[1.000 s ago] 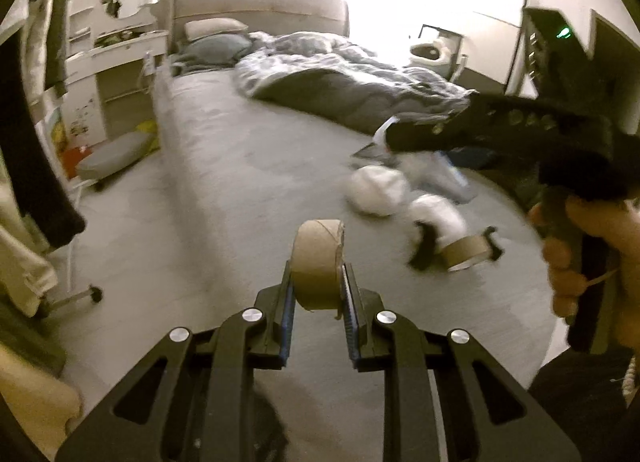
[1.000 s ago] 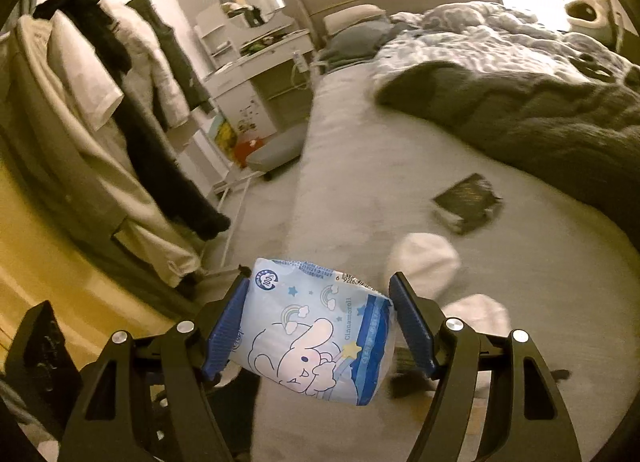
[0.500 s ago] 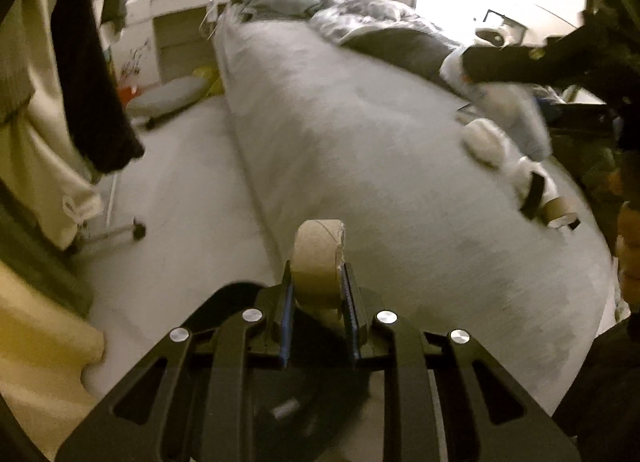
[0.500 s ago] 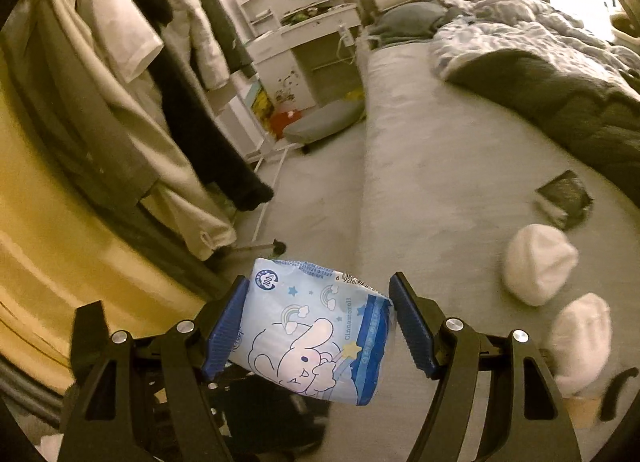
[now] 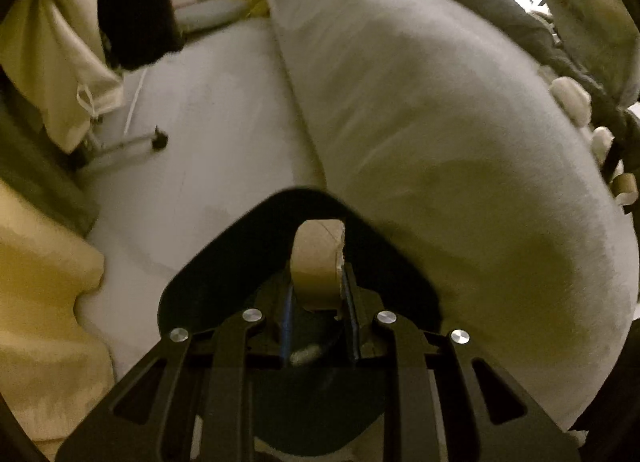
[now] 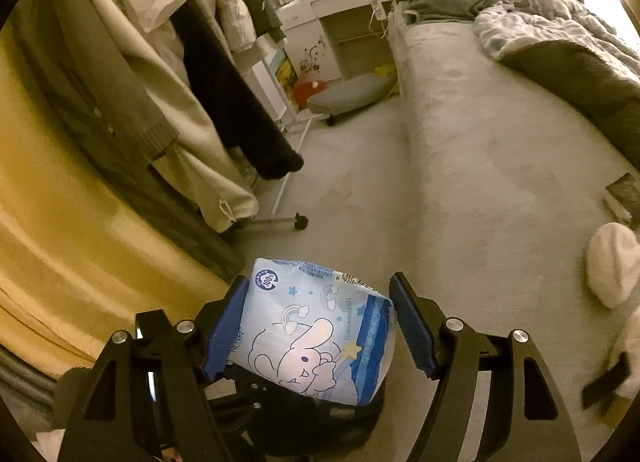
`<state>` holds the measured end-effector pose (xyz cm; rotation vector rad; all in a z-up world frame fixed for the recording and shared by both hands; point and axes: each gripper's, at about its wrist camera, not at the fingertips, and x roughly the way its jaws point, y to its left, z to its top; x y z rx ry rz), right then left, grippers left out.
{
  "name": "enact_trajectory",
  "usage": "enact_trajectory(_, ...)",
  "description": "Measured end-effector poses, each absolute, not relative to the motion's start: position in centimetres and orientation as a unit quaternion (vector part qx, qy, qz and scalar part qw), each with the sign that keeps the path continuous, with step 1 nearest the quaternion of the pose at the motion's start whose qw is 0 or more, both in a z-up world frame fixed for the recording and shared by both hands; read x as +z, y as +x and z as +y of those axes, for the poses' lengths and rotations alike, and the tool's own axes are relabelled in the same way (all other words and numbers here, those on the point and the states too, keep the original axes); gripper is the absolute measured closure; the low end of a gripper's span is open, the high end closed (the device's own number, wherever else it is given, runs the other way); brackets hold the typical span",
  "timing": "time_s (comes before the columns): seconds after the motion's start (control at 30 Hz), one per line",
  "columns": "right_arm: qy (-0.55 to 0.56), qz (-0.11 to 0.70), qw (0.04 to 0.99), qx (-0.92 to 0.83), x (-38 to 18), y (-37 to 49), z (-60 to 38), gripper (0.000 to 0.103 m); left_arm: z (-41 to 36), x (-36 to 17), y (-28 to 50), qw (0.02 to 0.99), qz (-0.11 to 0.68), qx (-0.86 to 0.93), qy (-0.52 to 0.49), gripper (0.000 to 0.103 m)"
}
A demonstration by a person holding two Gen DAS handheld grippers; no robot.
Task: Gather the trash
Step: 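Carry tape roll with left tool while right tool carries diaper package to bin, then open left tool over black bin to drop tape roll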
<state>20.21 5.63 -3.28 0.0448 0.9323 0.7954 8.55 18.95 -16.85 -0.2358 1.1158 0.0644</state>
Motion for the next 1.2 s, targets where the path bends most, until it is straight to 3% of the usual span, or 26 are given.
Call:
enact_trajectory(0.53, -0.004, 0.513, 0.763, 0.393, -8.9, 19.2, 11.9, 0.031, 21.6, -21.0, 6.0, 0.792, 0.596, 0.035, -0.128, 0.079)
enact_trajectory(0.93, -0.038, 0.555, 0.745, 0.369, -13.5, 19.5, 14.3, 0.031, 23.6, -18.7, 4.8, 0.818, 0.558, 0.071, -0.120, 0.038)
enact_trajectory(1.2, -0.066, 0.572, 0.732, 0.365, -16.0, 19.0, 16.1, 0.031, 24.9, -13.1, 3.4, 0.869, 0.476, 0.080, -0.110, 0.029)
